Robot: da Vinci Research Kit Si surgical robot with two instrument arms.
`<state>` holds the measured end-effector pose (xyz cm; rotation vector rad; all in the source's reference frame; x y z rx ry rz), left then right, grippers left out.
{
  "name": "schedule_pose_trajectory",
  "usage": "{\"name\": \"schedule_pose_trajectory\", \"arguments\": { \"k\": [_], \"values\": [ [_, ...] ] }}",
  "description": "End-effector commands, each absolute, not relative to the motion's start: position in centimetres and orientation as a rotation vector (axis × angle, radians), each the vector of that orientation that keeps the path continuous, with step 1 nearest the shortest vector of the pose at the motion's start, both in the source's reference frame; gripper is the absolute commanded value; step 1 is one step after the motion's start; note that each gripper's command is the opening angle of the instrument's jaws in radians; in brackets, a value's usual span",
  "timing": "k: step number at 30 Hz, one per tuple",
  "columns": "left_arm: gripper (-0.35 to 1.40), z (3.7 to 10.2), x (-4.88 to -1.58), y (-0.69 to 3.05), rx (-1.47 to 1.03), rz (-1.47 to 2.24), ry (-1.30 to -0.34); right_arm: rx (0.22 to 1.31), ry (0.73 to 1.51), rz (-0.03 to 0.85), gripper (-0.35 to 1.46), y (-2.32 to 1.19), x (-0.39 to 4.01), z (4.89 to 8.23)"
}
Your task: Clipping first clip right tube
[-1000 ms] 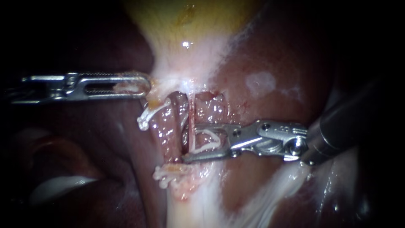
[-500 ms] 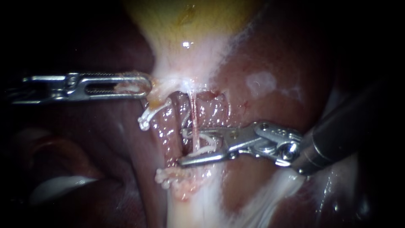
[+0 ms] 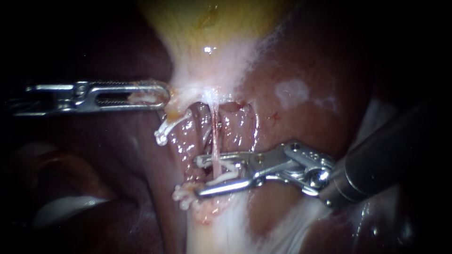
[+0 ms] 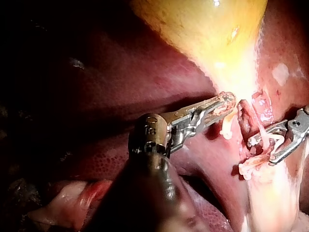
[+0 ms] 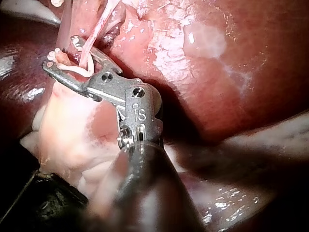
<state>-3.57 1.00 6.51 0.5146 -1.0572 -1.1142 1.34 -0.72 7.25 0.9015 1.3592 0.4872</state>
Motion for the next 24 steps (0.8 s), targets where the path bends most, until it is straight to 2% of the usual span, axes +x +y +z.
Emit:
{"name": "schedule_pose_trajectory", "arguments": {
  "k": [1,8,10,12,17,24],
  "values": [
    [-0.35,6.51,-3.57,1.0,0.515,-1.114,-1.057,0.9,1.359,0.487,0.36,-0.72,1.33,7.25],
    [-0.35,6.51,-3.57,1.0,0.515,-1.114,-1.057,0.918,1.349,0.504,0.23,-0.7,1.29,7.26],
    [-0.35,6.51,-3.57,1.0,0.515,-1.114,-1.057,0.921,1.341,0.526,0.03,-0.7,1.28,7.27],
    [-0.35,6.51,-3.57,1.0,0.515,-1.114,-1.057,0.941,1.329,0.55,-0.33,-0.69,1.24,7.27],
    [-0.35,6.51,-3.57,1.0,0.515,-1.114,-1.057,0.929,1.272,0.539,-0.35,-0.68,1.18,7.31],
    [-0.35,6.51,-3.57,1.0,0.515,-1.114,-1.057,0.929,1.269,0.537,-0.35,-0.69,1.17,7.31]
  ]
}}
